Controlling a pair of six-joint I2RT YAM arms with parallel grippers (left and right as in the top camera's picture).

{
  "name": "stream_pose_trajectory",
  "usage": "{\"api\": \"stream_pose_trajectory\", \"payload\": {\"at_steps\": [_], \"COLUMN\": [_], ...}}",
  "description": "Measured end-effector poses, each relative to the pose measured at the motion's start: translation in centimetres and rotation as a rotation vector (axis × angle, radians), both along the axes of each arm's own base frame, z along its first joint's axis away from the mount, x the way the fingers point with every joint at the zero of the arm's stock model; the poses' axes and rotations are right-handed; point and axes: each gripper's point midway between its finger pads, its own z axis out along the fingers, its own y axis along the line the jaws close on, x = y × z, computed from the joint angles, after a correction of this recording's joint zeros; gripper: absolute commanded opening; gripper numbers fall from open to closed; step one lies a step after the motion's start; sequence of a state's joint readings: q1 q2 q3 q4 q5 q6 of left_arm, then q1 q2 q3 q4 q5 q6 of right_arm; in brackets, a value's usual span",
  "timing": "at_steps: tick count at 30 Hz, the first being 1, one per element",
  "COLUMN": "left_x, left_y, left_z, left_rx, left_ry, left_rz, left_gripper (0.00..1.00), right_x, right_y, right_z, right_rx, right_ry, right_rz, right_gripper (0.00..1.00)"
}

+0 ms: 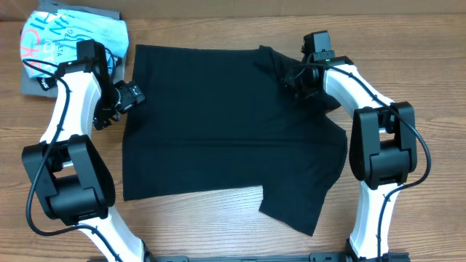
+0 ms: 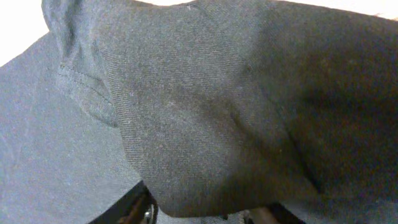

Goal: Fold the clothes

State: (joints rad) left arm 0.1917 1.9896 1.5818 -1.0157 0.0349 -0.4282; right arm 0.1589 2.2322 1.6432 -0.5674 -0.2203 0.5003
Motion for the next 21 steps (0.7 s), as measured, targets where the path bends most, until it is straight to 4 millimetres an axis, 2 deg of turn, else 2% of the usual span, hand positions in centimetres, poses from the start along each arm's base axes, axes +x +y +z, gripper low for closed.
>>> {"api": "stream_pose_trajectory", "payload": {"at_steps": [4, 7, 8, 10, 14, 17, 19, 21], "left_x": [0.0, 0.1, 0.1, 0.1, 0.2, 0.2, 0.2, 0.2], "left_y": [0.0, 0.0, 0.0, 0.0, 0.0, 0.0, 0.0, 0.0], "left_z": [0.0, 0.0, 0.0, 0.0, 0.0, 0.0, 0.0, 0.0], "left_rx": [0.000, 0.001, 0.001, 0.001, 0.000, -0.002, -0.001, -0.002], "left_ry": [-0.001, -0.003, -0.003, -0.004, -0.007, -0.007, -0.007, -0.007], "left_rz": [0.000, 0.000, 0.000, 0.000, 0.000, 0.000, 0.000, 0.000], "left_gripper": [1.00, 1.00, 1.00, 1.00, 1.00, 1.00, 1.00, 1.00], "right_x": [0.0, 0.1, 0.1, 0.1, 0.4, 1.0, 2.0, 3.6], "right_y": [0.0, 0.0, 0.0, 0.0, 0.1, 0.5, 0.6, 0.3], "right_z": [0.0, 0.0, 0.0, 0.0, -0.1, 0.5, 1.6, 3.6], "right_rx": [0.000, 0.000, 0.000, 0.001, 0.011, 0.046, 0.067, 0.082], "right_ry": [-0.002, -0.003, -0.003, -0.005, -0.007, -0.027, -0.044, -0.091], "right_rz": [-0.001, -0.001, -0.001, -0.001, -0.019, -0.022, -0.024, -0.033], "right_gripper": [0.35, 0.27, 0.22, 0.04, 0.04, 0.04, 0.04, 0.04]}}
